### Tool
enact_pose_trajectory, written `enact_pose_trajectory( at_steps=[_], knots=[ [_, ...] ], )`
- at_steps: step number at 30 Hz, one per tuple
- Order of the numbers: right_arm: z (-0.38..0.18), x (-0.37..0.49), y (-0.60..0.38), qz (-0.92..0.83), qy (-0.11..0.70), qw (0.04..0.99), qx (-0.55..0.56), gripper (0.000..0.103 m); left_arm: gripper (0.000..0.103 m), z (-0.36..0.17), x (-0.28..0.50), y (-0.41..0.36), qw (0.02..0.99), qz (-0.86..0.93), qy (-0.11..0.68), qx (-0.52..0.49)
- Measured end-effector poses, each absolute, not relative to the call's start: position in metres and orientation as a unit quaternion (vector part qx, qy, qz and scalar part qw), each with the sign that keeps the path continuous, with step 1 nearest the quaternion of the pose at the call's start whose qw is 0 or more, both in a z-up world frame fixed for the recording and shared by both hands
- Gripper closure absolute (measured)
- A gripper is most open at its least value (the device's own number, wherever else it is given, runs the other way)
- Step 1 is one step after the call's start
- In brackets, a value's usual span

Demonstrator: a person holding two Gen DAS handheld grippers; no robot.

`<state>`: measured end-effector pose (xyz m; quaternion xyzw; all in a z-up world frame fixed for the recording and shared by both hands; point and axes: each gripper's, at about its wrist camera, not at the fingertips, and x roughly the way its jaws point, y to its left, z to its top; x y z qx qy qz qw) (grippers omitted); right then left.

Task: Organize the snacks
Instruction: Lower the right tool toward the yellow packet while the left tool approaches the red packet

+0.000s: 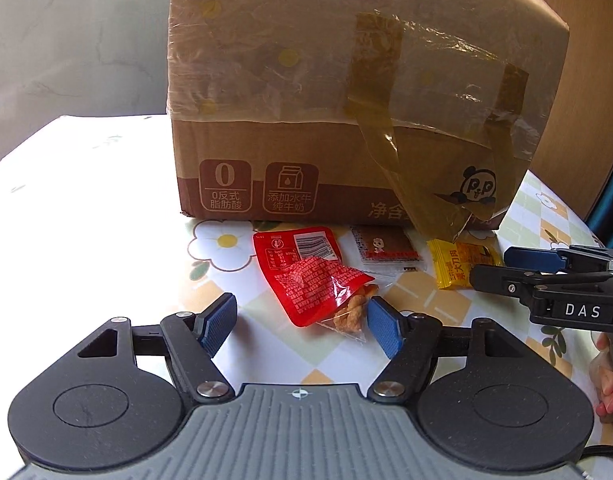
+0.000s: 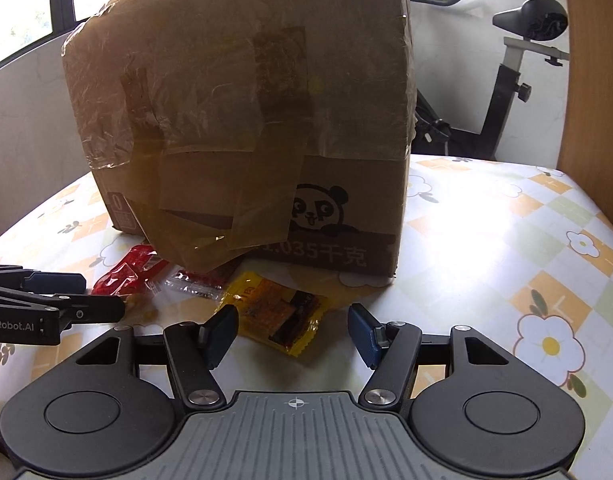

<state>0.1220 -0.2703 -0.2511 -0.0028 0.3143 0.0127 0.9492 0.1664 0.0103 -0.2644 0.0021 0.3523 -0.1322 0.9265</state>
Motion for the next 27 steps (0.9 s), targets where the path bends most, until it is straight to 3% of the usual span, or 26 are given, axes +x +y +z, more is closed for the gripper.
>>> enact_pose_trajectory(
  at_steps=[13,23,27],
  knots=[
    [-0.245,0.131,-0.272,0.009,0.34,0.94,-0.029,0.042,0.029,-0.265,0.167,0.022,0.928,-0.144,0.343,-0.035],
    [-0.24,0.147,-0.244,0.089,0.361,0.909,-0.19,0.036,0.028,-0.266,0.166,0.021,0.928,-0.145,0.341,-0.036],
    [-0.244,0.158,-0.24,0.1,0.368,0.905,-0.188,0.037,0.027,-0.266,0.165,0.022,0.928,-0.145,0.341,-0.038]
  ],
)
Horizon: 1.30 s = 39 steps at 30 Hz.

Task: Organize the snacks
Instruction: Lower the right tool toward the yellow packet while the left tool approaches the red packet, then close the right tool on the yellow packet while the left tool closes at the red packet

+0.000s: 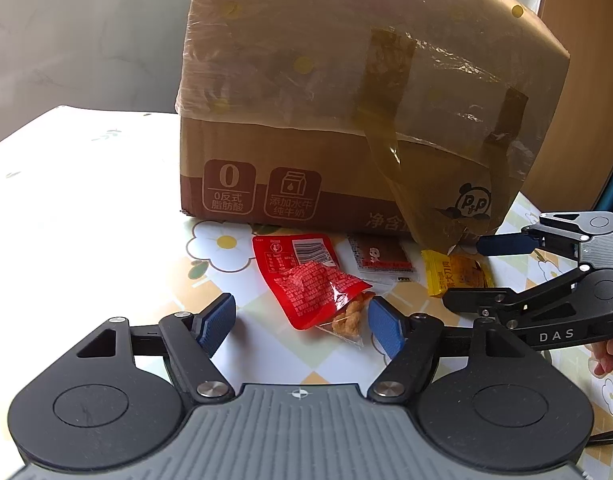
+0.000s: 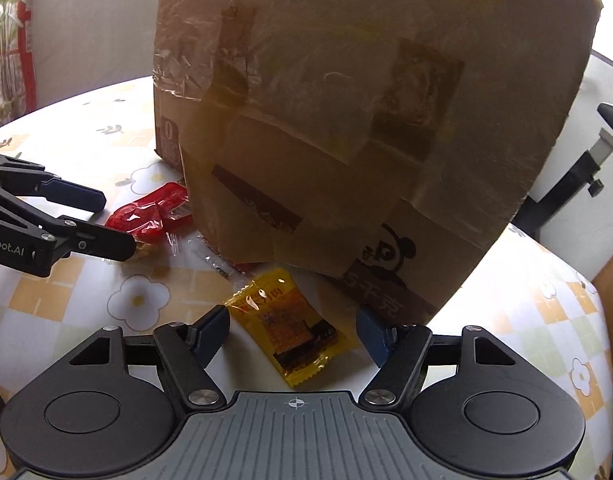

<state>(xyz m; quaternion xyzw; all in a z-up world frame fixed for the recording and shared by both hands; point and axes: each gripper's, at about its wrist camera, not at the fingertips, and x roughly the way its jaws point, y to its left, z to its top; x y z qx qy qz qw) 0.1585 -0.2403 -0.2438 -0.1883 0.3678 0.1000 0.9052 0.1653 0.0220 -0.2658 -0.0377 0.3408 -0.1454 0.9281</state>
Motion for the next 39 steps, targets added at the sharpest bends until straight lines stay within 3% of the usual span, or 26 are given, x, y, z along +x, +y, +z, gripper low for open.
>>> enact_pose_trajectory(
  at_steps=[11,20,26,28,33,39],
  knots=[
    [-0.245,0.158,-0.249,0.103,0.393,0.907,-0.11,0.039,0.027,-0.266,0.166,0.022,0.928,-0.146,0.341,-0.039],
    [-0.245,0.144,-0.238,0.095,0.393,0.908,-0.111,0.04,0.028,-0.267,0.166,0.02,0.928,-0.144,0.341,-0.034],
    [-0.242,0.157,-0.252,0.051,0.383,0.922,-0.022,0.041,0.028,-0.267,0.166,0.021,0.928,-0.145,0.341,-0.035],
    [-0.242,0.158,-0.251,0.04,0.379,0.924,-0.03,0.044,0.028,-0.266,0.166,0.02,0.928,-0.144,0.341,-0.033],
    [-0.246,0.151,-0.249,0.025,0.363,0.93,-0.05,0.066,0.028,-0.266,0.166,0.021,0.928,-0.146,0.341,-0.036],
    [-0.252,0.113,-0.25,0.024,0.341,0.939,-0.041,0.071,0.028,-0.267,0.166,0.022,0.928,-0.146,0.341,-0.038]
  ],
)
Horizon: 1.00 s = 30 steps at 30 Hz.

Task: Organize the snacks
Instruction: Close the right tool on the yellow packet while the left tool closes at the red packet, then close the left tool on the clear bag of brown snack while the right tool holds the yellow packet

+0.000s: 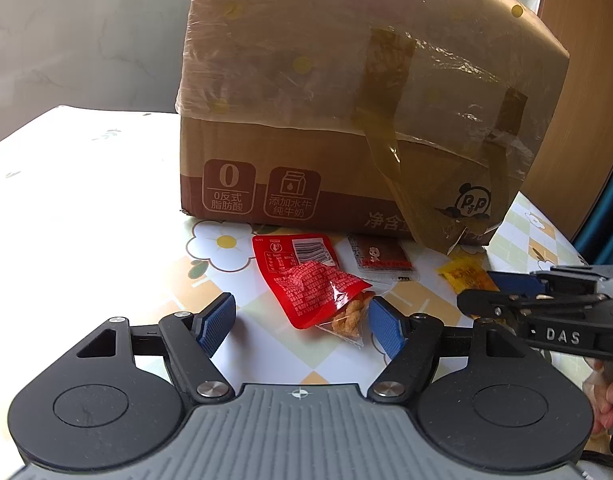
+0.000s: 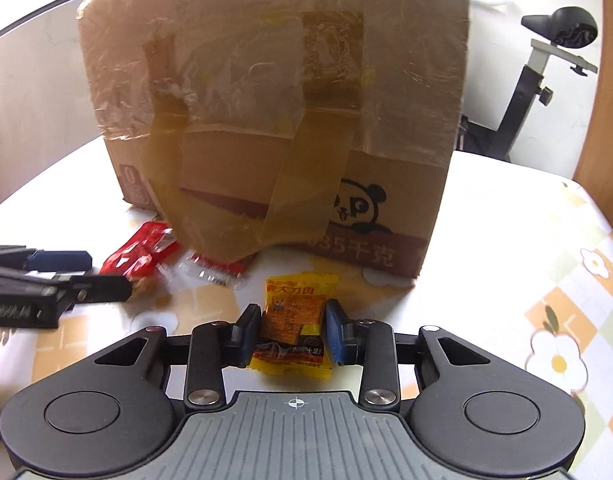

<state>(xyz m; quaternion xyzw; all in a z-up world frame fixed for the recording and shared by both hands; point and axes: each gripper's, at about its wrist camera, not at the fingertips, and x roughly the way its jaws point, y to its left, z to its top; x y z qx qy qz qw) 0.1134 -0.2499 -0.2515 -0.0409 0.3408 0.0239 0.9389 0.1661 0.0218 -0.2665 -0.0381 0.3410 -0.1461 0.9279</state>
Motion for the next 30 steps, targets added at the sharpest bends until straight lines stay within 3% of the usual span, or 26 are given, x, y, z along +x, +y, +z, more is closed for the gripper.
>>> enact_pose_trajectory(
  at_steps=[9,11,13,16,30],
  knots=[
    [-0.255,0.106,-0.239,0.029,0.324,0.943,-0.069,0.071,0.029,-0.265,0.164,0.022,0.927,-0.143,0.344,-0.039],
    [-0.256,0.106,-0.241,0.031,0.324,0.944,-0.063,0.071,0.034,-0.264,0.165,0.023,0.927,-0.138,0.346,-0.045],
    [-0.256,0.105,-0.243,0.033,0.323,0.944,-0.059,0.071,0.051,-0.263,0.166,0.026,0.924,-0.147,0.349,-0.056],
    [-0.256,0.105,-0.244,0.035,0.323,0.944,-0.054,0.071,0.066,-0.259,0.164,0.027,0.923,-0.156,0.348,-0.049],
    [-0.254,0.104,-0.251,0.049,0.32,0.946,-0.036,0.071,0.065,-0.258,0.178,0.014,0.907,-0.183,0.38,-0.003]
  ],
)
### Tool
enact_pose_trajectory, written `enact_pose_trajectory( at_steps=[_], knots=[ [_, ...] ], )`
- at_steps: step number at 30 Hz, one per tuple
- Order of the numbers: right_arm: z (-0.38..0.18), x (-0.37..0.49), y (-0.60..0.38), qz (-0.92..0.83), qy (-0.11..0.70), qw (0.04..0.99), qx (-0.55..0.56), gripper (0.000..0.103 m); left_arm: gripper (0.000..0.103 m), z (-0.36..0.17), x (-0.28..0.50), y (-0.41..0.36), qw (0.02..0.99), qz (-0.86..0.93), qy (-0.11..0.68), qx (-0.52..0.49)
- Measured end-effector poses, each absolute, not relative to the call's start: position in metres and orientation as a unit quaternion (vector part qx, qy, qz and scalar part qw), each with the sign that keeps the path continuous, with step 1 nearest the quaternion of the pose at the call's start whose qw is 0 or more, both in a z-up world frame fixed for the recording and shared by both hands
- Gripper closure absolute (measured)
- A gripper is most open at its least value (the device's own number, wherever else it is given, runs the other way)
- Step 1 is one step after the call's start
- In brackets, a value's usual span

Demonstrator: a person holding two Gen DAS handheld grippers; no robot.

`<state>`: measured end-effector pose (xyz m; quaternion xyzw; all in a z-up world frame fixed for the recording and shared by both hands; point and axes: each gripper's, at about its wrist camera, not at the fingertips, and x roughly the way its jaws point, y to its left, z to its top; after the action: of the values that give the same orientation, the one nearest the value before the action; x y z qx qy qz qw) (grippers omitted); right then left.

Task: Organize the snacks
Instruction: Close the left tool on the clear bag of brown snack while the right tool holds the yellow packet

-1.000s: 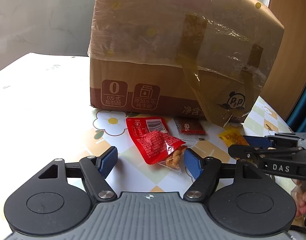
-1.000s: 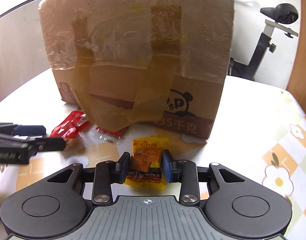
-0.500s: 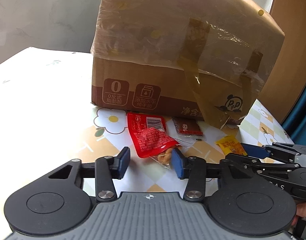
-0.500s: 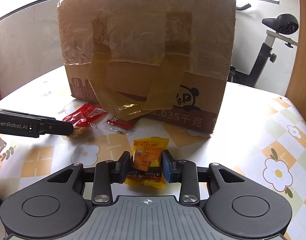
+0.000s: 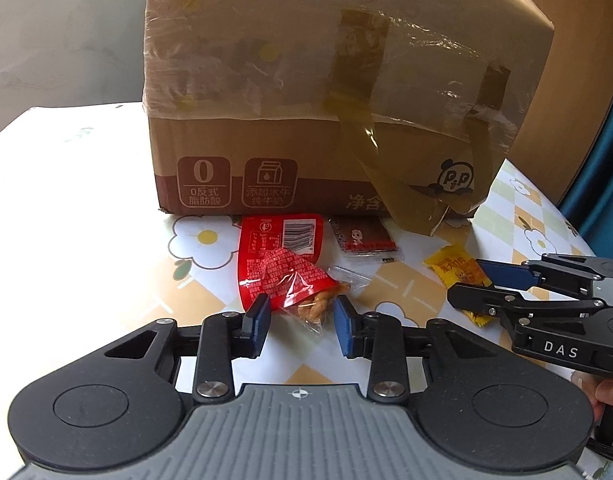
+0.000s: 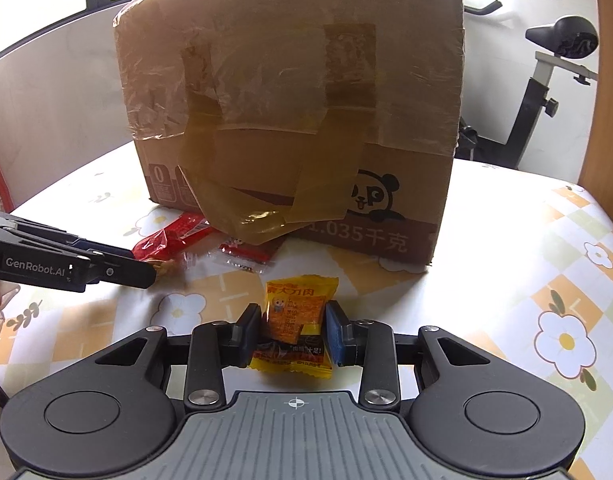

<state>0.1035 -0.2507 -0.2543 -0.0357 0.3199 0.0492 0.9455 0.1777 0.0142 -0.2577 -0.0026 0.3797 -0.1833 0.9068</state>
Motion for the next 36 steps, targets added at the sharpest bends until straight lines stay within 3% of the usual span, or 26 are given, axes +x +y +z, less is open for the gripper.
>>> enact_pose_trajectory(
  at_steps=[4,15,32,36],
  knots=[
    [-0.254,0.104,-0.252,0.051,0.32,0.945,-0.031,0.071,0.056,-0.252,0.183,0.008,0.908,-0.202,0.367,0.014],
    [-0.254,0.105,-0.254,0.053,0.321,0.945,-0.023,0.071,0.056,-0.251,0.186,-0.01,0.901,-0.231,0.357,0.079],
    [-0.254,0.105,-0.254,0.053,0.321,0.945,-0.023,0.071,0.057,-0.259,0.183,-0.005,0.893,-0.233,0.381,0.057],
    [-0.254,0.105,-0.254,0.053,0.321,0.945,-0.021,0.071,0.069,-0.262,0.185,-0.008,0.895,-0.232,0.377,0.061]
  ],
)
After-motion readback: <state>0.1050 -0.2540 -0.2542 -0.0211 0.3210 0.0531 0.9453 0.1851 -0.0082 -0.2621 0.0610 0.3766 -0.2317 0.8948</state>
